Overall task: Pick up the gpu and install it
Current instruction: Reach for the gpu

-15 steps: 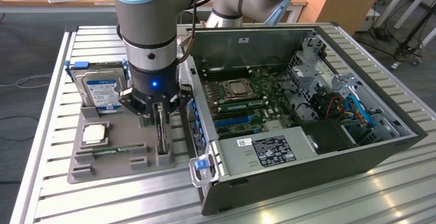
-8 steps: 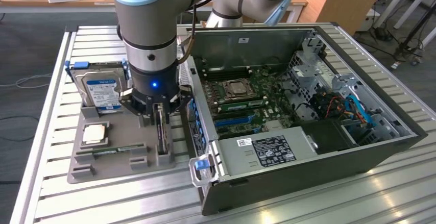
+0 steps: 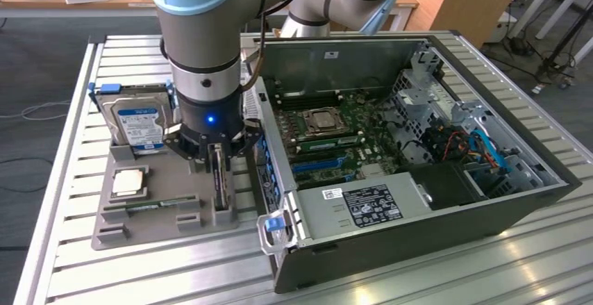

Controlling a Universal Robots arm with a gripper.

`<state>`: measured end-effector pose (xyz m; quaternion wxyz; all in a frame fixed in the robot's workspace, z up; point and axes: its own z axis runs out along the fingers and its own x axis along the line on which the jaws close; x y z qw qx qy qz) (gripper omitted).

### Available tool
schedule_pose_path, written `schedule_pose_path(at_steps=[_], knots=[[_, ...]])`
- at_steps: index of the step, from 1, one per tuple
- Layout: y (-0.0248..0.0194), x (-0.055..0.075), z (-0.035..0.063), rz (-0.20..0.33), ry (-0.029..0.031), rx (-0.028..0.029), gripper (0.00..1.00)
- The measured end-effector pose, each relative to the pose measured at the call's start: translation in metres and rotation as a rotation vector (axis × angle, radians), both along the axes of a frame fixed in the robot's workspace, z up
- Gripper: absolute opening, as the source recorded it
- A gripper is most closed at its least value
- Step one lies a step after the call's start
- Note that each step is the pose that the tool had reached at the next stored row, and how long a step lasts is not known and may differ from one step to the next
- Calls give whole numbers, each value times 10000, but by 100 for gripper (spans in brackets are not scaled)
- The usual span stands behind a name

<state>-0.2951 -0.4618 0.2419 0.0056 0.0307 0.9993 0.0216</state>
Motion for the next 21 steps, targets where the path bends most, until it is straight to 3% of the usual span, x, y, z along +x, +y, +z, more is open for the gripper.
schedule_pose_path(at_steps=[21], knots=[[45,1,-48,1,-1,4,37]])
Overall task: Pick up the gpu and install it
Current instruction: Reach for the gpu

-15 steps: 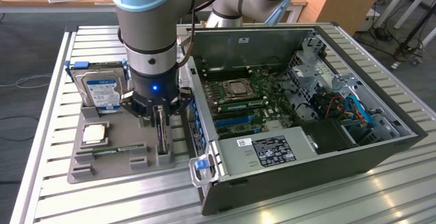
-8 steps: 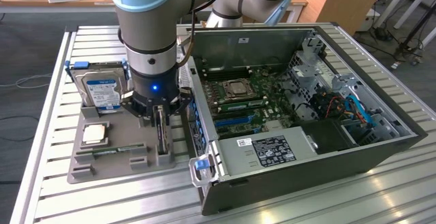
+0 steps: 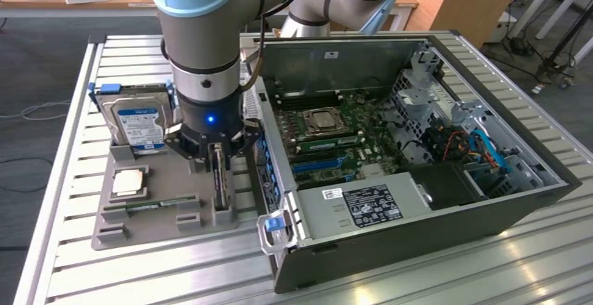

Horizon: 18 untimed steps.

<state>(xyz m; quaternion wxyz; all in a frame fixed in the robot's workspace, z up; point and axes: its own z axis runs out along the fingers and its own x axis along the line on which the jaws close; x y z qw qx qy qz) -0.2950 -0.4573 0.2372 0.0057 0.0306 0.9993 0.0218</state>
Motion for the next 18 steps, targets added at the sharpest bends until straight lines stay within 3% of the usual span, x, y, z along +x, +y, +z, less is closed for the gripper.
schedule_pose_path(at_steps=[18], knots=[[0,-1,-33,-2,-1,0,37]])
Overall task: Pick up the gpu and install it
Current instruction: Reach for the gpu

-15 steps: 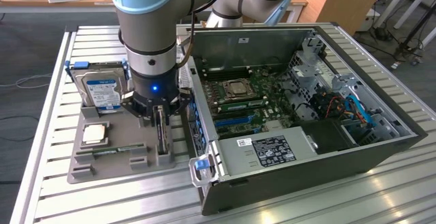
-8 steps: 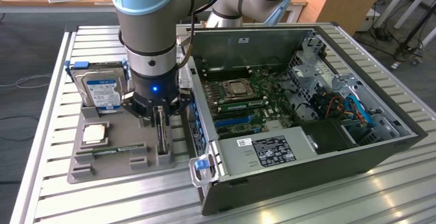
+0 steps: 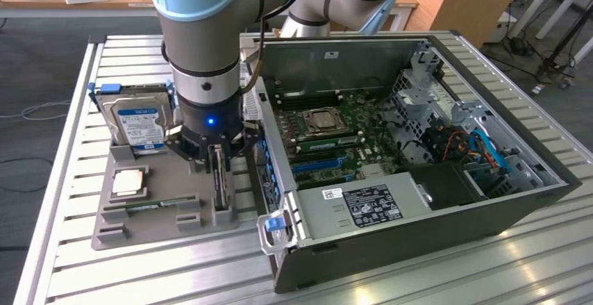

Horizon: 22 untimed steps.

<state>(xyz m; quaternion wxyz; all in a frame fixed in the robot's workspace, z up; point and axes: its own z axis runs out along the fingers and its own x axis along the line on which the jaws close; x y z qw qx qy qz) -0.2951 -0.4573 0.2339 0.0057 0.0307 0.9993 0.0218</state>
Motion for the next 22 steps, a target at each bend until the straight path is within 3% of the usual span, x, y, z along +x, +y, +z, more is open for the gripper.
schedule_pose_path(at_steps=[22], knots=[[0,-7,-22,0,1,0,37]])
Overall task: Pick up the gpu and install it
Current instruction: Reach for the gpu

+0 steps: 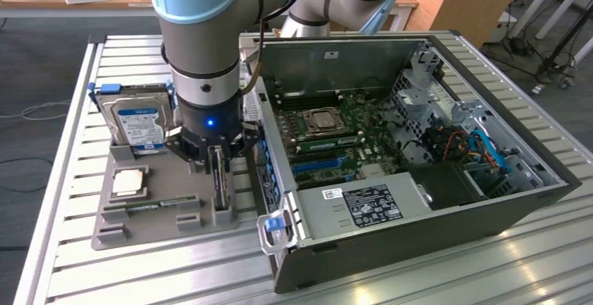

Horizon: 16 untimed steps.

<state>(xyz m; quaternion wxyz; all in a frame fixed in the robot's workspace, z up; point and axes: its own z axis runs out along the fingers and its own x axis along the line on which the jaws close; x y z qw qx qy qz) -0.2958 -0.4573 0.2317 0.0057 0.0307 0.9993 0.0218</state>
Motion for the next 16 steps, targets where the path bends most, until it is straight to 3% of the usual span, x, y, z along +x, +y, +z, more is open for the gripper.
schedule_pose_path(at_steps=[7,12,16], knots=[[0,0,0,0,0,0,37],[0,0,0,0,1,0,27],[0,0,0,1,0,-1,27]])
